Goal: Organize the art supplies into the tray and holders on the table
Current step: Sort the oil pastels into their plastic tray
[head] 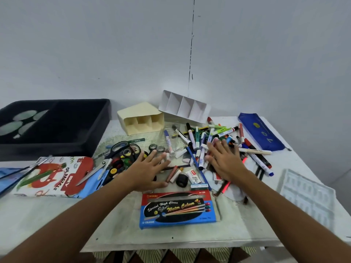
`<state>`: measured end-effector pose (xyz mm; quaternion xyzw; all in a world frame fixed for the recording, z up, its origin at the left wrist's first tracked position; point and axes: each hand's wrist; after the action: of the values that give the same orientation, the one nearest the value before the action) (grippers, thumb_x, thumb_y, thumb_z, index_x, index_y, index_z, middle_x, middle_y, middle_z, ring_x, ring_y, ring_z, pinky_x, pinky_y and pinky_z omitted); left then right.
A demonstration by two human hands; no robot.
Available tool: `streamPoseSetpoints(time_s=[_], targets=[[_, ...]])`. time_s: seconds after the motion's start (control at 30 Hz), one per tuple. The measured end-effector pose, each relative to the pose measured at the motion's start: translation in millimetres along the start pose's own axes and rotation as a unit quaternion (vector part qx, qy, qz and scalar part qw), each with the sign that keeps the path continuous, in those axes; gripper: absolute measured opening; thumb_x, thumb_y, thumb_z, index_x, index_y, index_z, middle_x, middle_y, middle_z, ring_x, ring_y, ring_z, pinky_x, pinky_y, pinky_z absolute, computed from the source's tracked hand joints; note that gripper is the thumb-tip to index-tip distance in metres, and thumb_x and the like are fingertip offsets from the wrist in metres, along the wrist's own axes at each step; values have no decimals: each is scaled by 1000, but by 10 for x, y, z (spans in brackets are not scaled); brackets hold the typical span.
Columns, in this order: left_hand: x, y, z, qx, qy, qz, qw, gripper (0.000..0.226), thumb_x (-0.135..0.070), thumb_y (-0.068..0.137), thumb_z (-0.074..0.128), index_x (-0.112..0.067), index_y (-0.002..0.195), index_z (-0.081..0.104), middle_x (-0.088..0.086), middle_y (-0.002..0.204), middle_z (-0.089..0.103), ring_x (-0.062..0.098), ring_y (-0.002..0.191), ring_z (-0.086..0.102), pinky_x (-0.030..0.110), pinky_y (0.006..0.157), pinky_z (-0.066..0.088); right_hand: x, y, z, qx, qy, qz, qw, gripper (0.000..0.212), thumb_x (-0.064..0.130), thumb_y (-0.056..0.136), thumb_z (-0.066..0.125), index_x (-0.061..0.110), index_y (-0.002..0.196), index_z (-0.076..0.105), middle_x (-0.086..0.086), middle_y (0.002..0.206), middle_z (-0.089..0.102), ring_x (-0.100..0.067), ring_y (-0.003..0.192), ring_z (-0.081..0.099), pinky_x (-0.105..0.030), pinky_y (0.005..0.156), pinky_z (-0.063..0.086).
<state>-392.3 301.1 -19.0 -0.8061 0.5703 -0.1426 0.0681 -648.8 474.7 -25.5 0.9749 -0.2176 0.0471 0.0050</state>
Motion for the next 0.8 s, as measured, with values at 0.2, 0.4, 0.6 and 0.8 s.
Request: streamPoseSetpoints(time_s=[0.2, 0.4, 0.6, 0.8], targets=[[166, -5, -91, -85, -32, 40, 995, 91, -72, 85, 47, -32, 156, 8, 1, 164, 6, 21, 150, -1, 48, 119, -1, 305, -21, -149, -126, 86, -74, 986, 43, 29, 99, 49, 13, 140, 49, -13, 144, 45, -31, 137, 36, -50, 113, 30], [142, 50, -18, -89, -13, 75, 993, 91, -70, 85, 48, -28, 156, 8, 2, 164, 4, 21, 150, -3, 49, 119, -4, 873, -172, -82, -40, 53, -241, 968, 48, 46, 94, 53, 15, 131, 57, -4, 129, 57, -18, 119, 51, -34, 102, 40], [317, 36, 27, -67, -2, -14, 998, 83, -77, 87, 27, -33, 155, 6, 3, 164, 6, 23, 150, 4, 57, 118, -2, 947, -116, -7, -26, 45, -232, 971, 40, 45, 94, 51, 16, 117, 66, -1, 122, 60, -17, 116, 51, -35, 102, 37], [472, -27, -1, -107, -77, -7, 991, 97, -87, 76, 10, -30, 154, 20, 1, 162, 17, 19, 150, 7, 48, 119, -5, 841, -42, -73, -84, 122, -186, 971, 28, 22, 94, 55, 8, 115, 68, -6, 112, 68, -22, 105, 62, -35, 88, 50]])
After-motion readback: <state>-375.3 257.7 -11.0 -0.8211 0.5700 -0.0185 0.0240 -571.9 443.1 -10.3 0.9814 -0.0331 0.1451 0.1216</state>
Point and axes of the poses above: each hand's wrist, its own y-axis towards the middle knuckle, its own z-axis out of the palm, x = y × z
